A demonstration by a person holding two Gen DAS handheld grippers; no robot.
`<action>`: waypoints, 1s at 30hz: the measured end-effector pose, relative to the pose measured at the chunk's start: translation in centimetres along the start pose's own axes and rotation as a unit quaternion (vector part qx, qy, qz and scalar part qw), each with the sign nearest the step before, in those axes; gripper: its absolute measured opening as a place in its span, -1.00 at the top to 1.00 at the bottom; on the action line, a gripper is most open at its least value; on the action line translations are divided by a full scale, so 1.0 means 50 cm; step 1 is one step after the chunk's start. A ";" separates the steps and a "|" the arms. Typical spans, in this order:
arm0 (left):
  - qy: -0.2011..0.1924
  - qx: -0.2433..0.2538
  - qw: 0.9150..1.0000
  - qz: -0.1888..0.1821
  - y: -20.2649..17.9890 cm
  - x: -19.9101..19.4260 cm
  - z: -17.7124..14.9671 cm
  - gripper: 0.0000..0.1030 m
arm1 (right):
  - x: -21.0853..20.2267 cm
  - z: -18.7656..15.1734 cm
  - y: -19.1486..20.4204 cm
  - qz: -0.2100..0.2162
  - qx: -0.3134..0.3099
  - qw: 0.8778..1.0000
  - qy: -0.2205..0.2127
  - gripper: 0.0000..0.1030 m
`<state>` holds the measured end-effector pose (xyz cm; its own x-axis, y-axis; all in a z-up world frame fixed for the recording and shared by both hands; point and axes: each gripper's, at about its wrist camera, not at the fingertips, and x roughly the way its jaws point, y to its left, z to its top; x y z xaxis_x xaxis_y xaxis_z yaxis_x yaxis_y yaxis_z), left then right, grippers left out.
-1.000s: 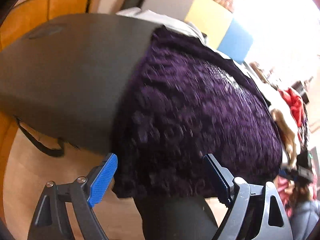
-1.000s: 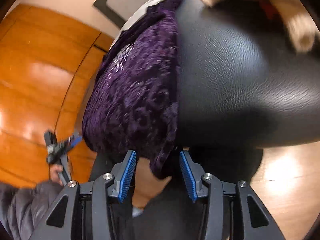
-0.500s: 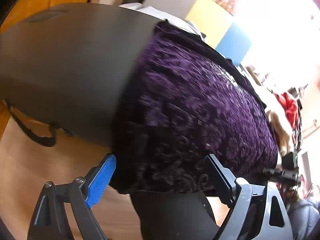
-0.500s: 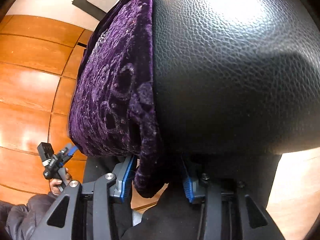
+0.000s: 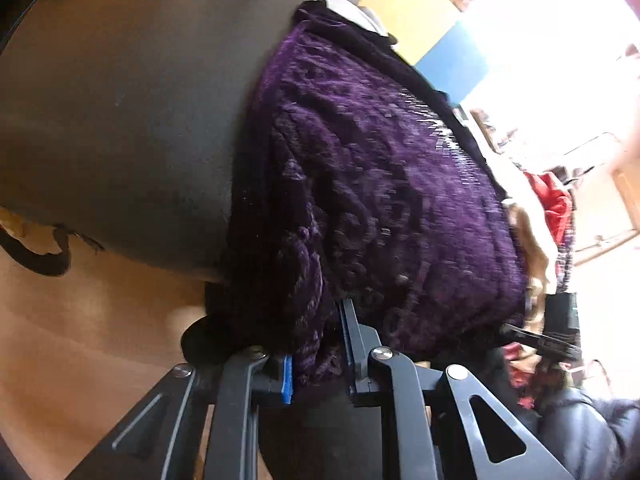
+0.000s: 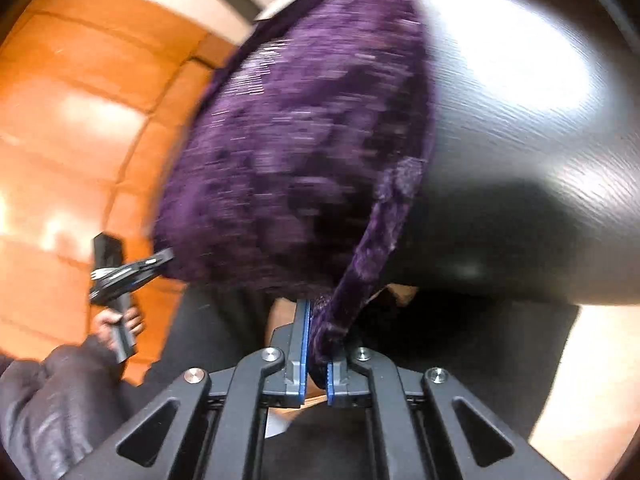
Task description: Fold clothes
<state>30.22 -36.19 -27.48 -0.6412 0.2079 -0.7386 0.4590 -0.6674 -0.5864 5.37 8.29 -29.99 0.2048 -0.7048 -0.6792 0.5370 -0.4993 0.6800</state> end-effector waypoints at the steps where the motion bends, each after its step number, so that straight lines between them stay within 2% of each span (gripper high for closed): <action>1: -0.001 0.002 1.000 -0.006 -0.004 -0.006 -0.004 0.67 | 0.002 0.004 0.003 0.005 -0.003 1.000 0.002 0.91; 4: 0.010 0.008 1.000 -0.014 -0.013 -0.010 -0.015 0.70 | 0.010 0.009 -0.026 -0.015 0.017 1.000 -0.003 0.91; 6: 0.029 0.012 1.000 0.000 -0.012 0.003 -0.014 0.70 | 0.013 0.006 -0.052 -0.039 0.036 0.999 -0.008 0.84; 8: 0.048 0.018 0.999 0.014 -0.018 0.021 -0.015 0.71 | 0.013 0.000 -0.062 -0.039 0.045 0.998 -0.013 0.86; 11: 0.044 0.014 0.999 0.012 -0.023 0.030 -0.007 0.71 | 0.012 -0.004 -0.058 -0.047 0.038 0.998 -0.016 0.77; 13: 0.039 0.012 0.999 0.027 -0.026 0.030 -0.005 0.70 | 0.012 -0.005 -0.066 -0.041 0.047 0.998 -0.013 0.75; 16: 0.035 0.010 0.998 0.047 -0.021 0.036 -0.010 0.44 | 0.025 0.004 -0.083 -0.038 0.040 0.998 -0.004 0.74; 18: 0.030 -0.002 0.999 0.036 -0.023 0.042 -0.009 0.26 | 0.049 -0.017 -0.055 -0.047 0.009 0.999 0.007 0.71; 20: 0.026 -0.009 0.999 0.029 -0.025 0.044 -0.010 0.25 | 0.054 -0.024 -0.036 -0.055 -0.032 0.998 0.018 0.61; 21: 0.025 -0.008 0.999 0.028 -0.028 0.043 -0.012 0.27 | 0.057 -0.026 -0.027 -0.064 -0.052 0.996 0.023 0.61; 22: 0.023 -0.008 0.999 0.028 -0.029 0.041 -0.013 0.27 | 0.058 -0.027 -0.025 -0.072 -0.056 0.996 0.026 0.71; 23: 0.020 -0.008 0.999 0.032 -0.029 0.038 -0.012 0.34 | 0.054 -0.025 -0.034 -0.076 -0.032 0.996 0.022 0.81; 25: 0.024 -0.001 0.999 0.042 -0.032 0.033 -0.010 0.74 | 0.045 -0.022 -0.043 -0.075 0.001 0.997 0.002 0.92; 26: 0.025 0.004 0.999 0.046 -0.035 0.032 -0.010 0.85 | 0.040 -0.021 -0.043 -0.068 0.011 0.998 -0.009 0.93; 28: 0.028 0.011 0.999 0.018 -0.042 0.014 -0.004 0.86 | 0.034 -0.024 -0.019 -0.043 0.003 0.999 -0.013 0.94; 30: 0.013 0.008 0.999 -0.035 -0.056 -0.016 0.006 0.86 | 0.014 -0.021 0.021 -0.003 -0.018 1.000 -0.024 0.94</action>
<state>29.30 -34.70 -25.15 -0.6550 0.2735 -0.7044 0.4035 -0.6616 -0.6320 6.95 7.80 -30.04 0.1622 -0.7256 -0.6688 0.5671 -0.4861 0.6649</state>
